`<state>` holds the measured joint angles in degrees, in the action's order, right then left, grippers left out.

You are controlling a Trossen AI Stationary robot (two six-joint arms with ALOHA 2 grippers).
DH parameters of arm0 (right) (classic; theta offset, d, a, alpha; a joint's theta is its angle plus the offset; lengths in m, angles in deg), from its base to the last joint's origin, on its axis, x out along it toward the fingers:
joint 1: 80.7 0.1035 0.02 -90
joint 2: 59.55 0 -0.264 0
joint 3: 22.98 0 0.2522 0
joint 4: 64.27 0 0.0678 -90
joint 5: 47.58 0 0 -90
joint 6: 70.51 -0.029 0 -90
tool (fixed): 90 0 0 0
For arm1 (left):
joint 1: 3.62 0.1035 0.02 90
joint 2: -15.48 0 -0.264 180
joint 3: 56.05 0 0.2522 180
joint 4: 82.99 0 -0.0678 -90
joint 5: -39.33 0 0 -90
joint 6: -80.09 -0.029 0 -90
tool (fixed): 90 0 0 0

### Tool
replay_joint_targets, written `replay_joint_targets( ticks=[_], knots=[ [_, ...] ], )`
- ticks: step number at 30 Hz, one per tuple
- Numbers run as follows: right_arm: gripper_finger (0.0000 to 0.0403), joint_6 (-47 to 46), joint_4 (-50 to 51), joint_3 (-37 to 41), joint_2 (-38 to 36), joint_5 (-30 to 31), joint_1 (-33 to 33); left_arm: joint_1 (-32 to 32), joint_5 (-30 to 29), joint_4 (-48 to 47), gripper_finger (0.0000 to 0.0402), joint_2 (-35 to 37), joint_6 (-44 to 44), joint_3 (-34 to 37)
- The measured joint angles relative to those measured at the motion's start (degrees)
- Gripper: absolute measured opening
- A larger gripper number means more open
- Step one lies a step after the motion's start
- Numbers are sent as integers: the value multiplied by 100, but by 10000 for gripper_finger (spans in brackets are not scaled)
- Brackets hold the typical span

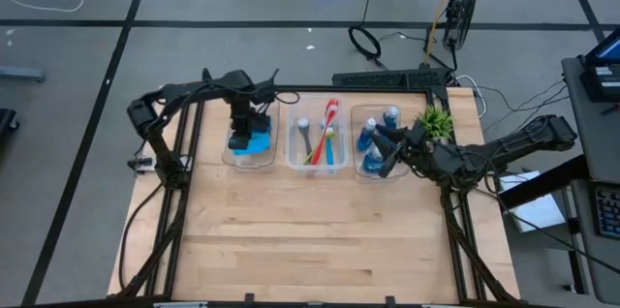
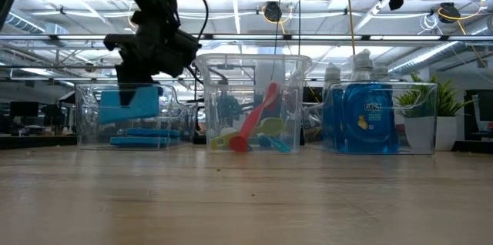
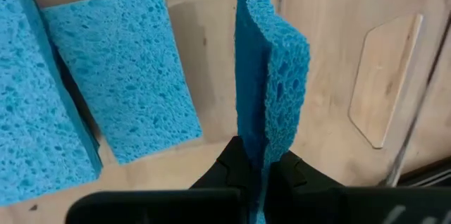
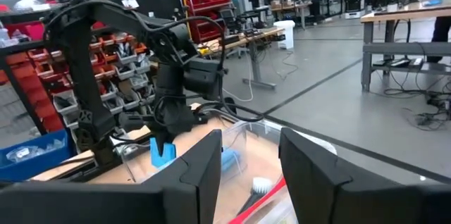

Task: Pick & Place Kitchen Sink Supplies
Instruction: Put the blue sponge into the left transparent bin, then return to Home Position

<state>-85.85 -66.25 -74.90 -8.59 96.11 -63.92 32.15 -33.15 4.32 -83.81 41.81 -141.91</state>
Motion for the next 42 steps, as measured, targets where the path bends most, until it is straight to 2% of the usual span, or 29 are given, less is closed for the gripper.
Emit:
replay_joint_targets(
  ticks=[8, 18, 23, 27, 33, 36, 42],
  knots=[
    [130, 453, -297, 93, -22, 2, 112, -6, -11, 226, 8, -179, -127, 26],
    [130, 512, -331, 93, -22, 6, 183, -214, -12, 587, 20, -174, -246, 42],
    [130, 512, -333, 93, -24, 6, 183, -362, -317, 817, 24, -174, -123, 44],
    [130, 510, -335, 93, -24, 8, 183, -444, -410, 860, 52, -174, -150, 46],
    [130, 509, -379, 93, -24, 4, 183, -442, -470, 871, 118, -172, -58, 48],
    [130, 509, -379, 93, -24, 3, 183, -442, -906, 867, 149, -171, -23, 48],
    [130, 596, -377, 93, -24, 2, 183, -440, -2313, 492, 196, -9, 614, 48]
  ],
)
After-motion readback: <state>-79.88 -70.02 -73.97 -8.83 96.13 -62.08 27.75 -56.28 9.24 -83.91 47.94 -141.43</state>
